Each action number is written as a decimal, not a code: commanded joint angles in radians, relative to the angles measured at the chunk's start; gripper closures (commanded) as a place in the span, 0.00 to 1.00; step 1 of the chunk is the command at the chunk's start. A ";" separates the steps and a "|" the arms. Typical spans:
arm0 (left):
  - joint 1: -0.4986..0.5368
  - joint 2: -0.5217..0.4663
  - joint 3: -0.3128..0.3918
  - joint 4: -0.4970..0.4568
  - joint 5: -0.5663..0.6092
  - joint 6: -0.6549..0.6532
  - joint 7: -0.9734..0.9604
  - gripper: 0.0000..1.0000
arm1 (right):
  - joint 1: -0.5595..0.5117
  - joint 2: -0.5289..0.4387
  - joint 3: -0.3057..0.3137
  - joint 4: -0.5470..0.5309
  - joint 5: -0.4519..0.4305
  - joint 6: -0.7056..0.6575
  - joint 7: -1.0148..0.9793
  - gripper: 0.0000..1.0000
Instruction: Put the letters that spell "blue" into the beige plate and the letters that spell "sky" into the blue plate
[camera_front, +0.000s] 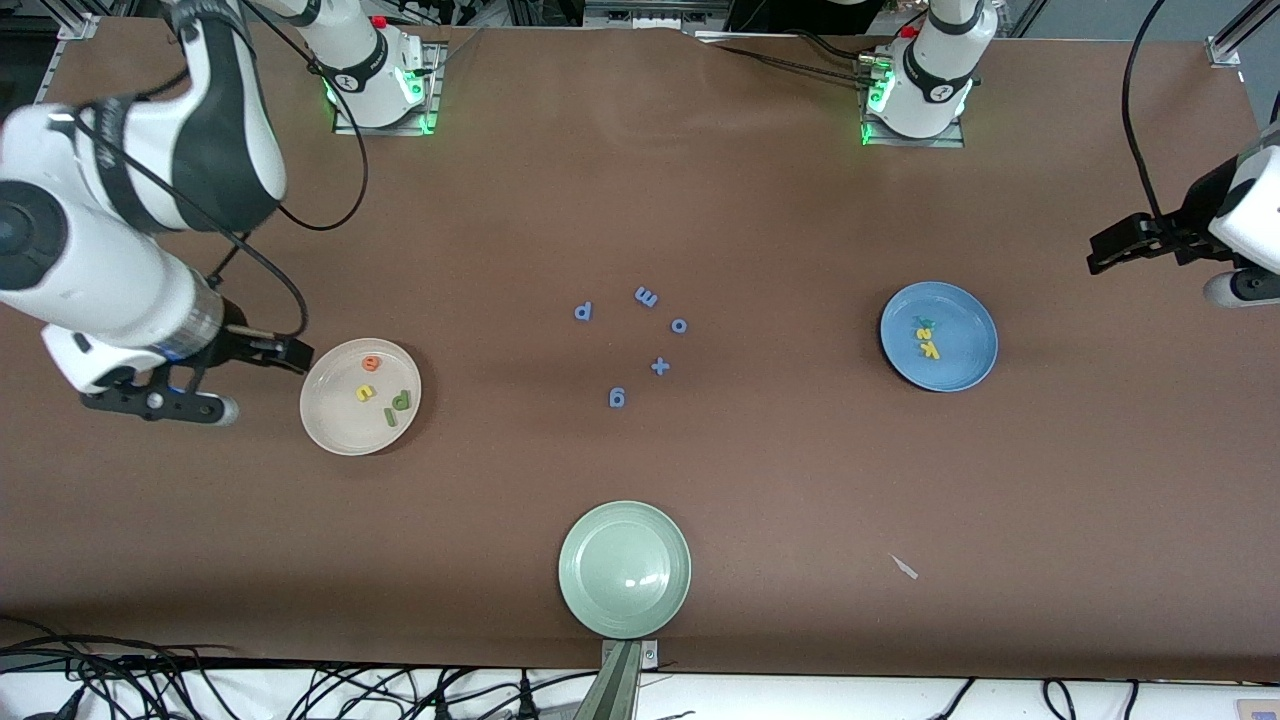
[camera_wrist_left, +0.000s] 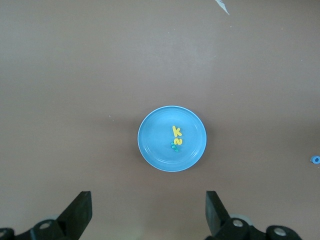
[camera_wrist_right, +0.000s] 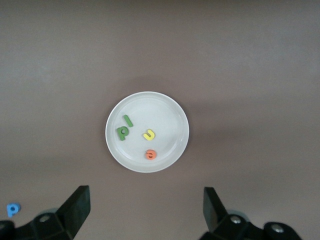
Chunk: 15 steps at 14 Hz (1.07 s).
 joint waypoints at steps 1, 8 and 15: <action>-0.001 0.000 0.023 0.026 -0.047 -0.017 0.025 0.00 | 0.007 -0.015 -0.001 0.046 0.006 -0.067 -0.064 0.00; -0.009 0.020 0.021 0.055 -0.057 -0.012 0.022 0.00 | -0.312 -0.344 0.335 -0.243 0.023 -0.080 -0.059 0.00; -0.015 0.035 0.020 0.083 -0.049 -0.015 0.098 0.00 | -0.325 -0.402 0.338 -0.309 0.023 -0.089 -0.061 0.00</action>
